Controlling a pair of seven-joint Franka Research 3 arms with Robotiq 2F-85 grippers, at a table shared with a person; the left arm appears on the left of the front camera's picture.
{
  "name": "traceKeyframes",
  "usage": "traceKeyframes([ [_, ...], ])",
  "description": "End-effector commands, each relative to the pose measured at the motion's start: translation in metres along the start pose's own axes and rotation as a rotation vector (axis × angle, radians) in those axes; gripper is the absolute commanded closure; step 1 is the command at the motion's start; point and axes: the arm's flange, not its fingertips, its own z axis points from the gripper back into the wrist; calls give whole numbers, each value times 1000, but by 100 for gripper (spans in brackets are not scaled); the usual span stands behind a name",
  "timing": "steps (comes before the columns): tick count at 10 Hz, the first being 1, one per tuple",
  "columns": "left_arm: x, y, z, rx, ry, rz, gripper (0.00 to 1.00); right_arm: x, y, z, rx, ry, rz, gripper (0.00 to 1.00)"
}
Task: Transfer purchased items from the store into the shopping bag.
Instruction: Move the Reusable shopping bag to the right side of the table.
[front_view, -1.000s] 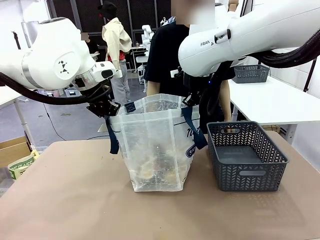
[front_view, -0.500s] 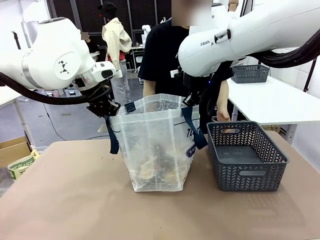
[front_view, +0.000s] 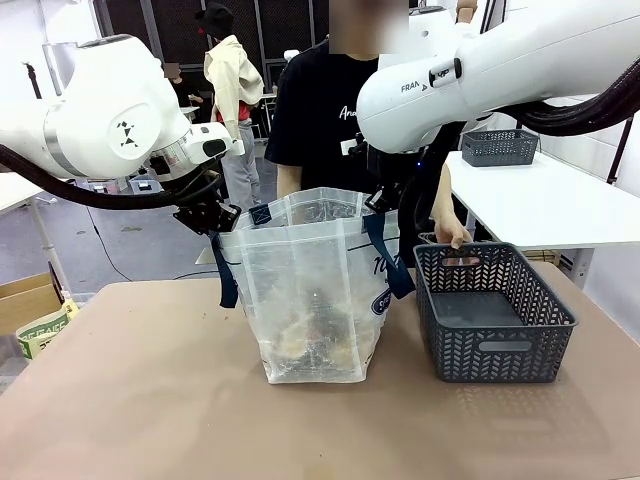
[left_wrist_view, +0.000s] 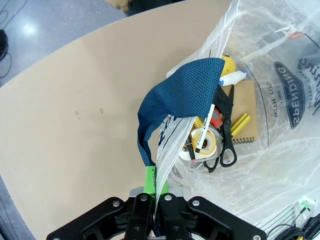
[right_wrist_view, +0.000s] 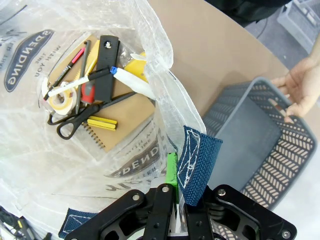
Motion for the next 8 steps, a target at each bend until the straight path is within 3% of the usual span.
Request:
traceKeyframes([
  [1,1,1,1,11,-4,2,100,-1,-1,1,-2,8,0,100],
  [3,0,0,0,0,0,0,100,0,0,0,0,0,0,100],
  [8,1,-7,9,20,82,182,100,8,14,7,63,132,-357,100],
])
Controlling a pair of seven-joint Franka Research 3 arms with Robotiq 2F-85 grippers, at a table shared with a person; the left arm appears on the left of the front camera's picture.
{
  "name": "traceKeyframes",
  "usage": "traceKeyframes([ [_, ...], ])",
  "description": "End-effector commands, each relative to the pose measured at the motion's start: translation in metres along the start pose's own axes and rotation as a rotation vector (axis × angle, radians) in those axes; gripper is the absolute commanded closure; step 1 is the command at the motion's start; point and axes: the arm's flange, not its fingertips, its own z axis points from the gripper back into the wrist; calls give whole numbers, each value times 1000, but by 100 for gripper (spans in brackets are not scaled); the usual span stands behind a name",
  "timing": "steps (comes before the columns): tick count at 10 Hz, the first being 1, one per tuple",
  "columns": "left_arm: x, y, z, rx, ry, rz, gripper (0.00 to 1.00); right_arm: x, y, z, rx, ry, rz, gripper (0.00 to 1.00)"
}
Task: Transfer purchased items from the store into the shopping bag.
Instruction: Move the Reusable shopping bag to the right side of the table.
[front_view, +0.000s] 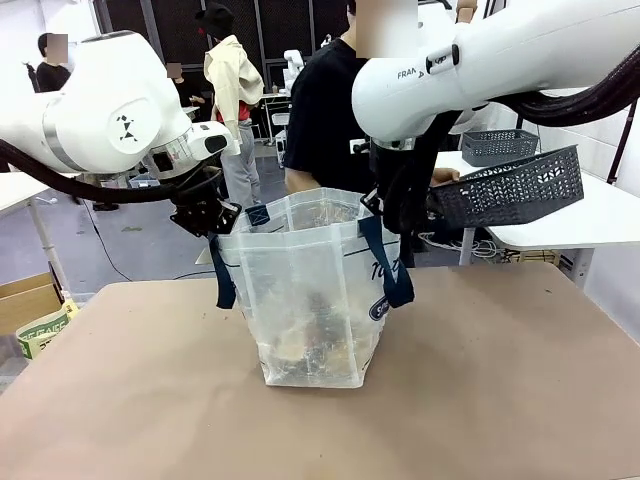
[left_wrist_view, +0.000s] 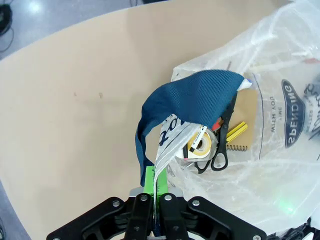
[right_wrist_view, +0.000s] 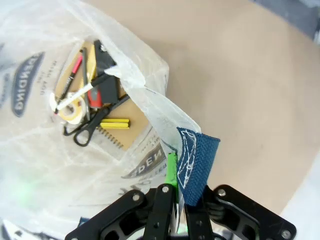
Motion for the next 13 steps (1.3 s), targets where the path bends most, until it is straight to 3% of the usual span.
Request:
traceKeyframes([
  [1,2,-6,7,32,56,77,100,10,11,3,27,31,-91,100],
  [5,13,-36,11,74,121,198,100,19,23,2,-38,14,-209,100],
  [10,6,-33,6,37,117,179,100,14,22,-1,-25,12,-175,100],
  [11,10,-43,1,14,102,179,100,19,19,-5,70,-110,-202,100],
  [13,16,-53,-4,42,131,263,100,27,25,-9,98,-140,-277,100],
])
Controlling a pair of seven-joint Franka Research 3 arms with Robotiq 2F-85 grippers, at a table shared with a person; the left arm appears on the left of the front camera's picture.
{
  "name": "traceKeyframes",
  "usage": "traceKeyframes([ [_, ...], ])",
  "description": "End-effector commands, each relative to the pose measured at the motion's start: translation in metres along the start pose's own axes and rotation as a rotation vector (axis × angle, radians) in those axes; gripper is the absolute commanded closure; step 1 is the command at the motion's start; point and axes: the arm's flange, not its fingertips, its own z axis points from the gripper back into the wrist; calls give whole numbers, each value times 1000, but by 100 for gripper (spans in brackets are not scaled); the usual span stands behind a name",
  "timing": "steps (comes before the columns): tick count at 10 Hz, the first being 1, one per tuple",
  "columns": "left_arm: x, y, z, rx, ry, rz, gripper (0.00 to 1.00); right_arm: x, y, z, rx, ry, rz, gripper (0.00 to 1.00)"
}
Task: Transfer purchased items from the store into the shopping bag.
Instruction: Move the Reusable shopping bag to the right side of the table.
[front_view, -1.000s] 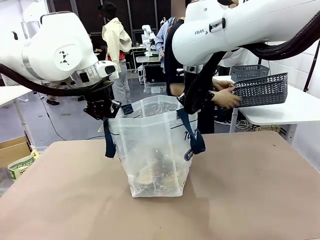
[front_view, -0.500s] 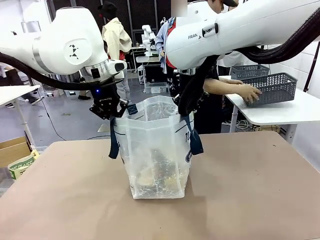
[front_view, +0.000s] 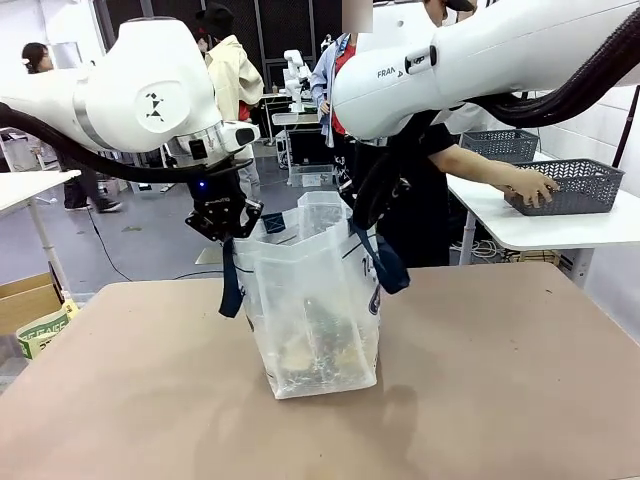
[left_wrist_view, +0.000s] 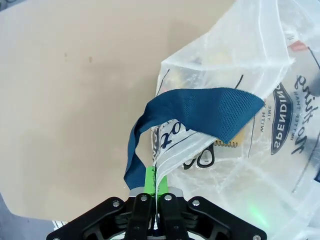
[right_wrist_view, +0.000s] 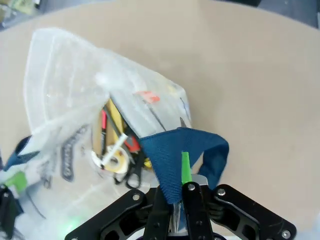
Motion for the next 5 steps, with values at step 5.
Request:
traceKeyframes([
  [5,0,-3,-5,42,74,205,100,0,7,-10,29,-7,-93,100],
])
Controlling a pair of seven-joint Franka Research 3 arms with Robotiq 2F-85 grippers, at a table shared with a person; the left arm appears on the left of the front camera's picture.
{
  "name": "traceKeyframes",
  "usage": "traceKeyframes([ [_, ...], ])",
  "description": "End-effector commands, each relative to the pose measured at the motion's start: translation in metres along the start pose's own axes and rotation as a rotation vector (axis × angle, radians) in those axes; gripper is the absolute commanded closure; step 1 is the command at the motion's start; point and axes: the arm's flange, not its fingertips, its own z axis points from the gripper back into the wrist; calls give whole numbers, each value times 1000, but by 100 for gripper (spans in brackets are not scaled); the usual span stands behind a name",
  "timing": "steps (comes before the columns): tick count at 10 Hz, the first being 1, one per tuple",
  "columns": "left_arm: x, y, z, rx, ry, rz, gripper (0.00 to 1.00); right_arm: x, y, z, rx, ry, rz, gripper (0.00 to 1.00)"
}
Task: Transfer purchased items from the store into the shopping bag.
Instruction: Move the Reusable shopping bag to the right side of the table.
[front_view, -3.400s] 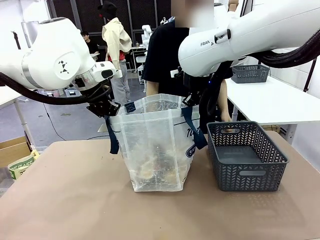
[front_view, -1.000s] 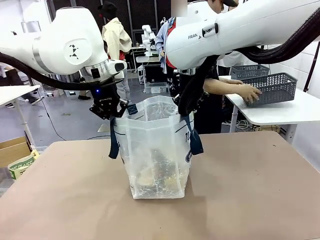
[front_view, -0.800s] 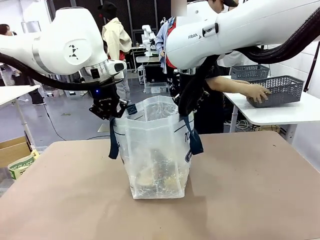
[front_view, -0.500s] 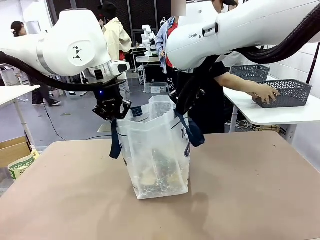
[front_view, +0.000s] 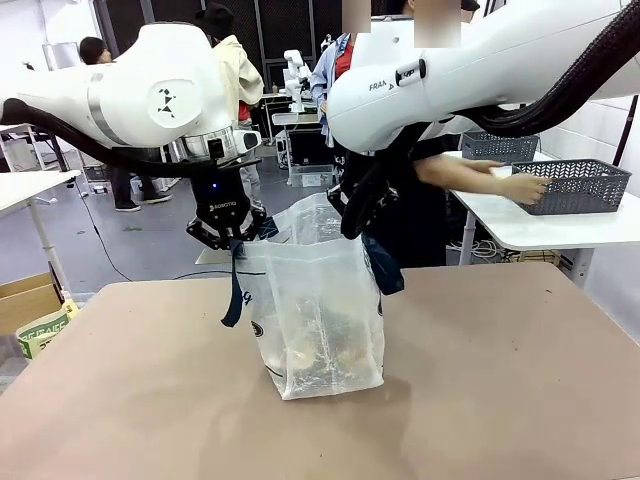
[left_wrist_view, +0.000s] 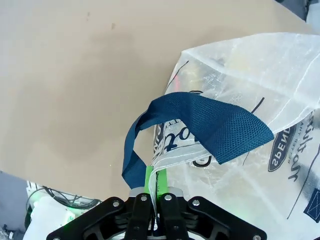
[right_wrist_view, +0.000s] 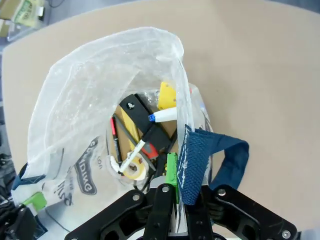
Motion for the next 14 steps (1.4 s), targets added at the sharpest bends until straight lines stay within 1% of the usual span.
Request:
traceKeyframes([
  [1,-3,0,1,-5,-12,-66,100,1,-3,4,0,-7,0,100],
  [2,0,0,0,0,0,0,100,0,0,0,0,0,0,100],
  [3,4,-7,-1,-42,-59,-67,100,5,7,-4,59,-21,-8,100],
  [4,6,-14,-1,-87,-75,-103,100,6,14,-5,69,-41,-24,100],
  [5,7,-20,0,-136,-98,-142,100,6,21,-8,105,-63,-9,100],
  [9,11,-29,-3,-203,-122,-162,100,-3,40,-6,149,-90,-25,100],
  [11,14,-31,-3,-222,-139,-168,100,-1,42,-4,154,-97,-25,100],
  [12,13,-22,-1,-132,-101,-114,100,-4,38,-1,142,-87,-4,100],
  [13,12,-33,-1,-182,-123,-150,100,0,42,-5,129,-76,2,100],
  [14,12,-33,-1,-182,-123,-150,100,0,42,-5,129,-76,2,100],
])
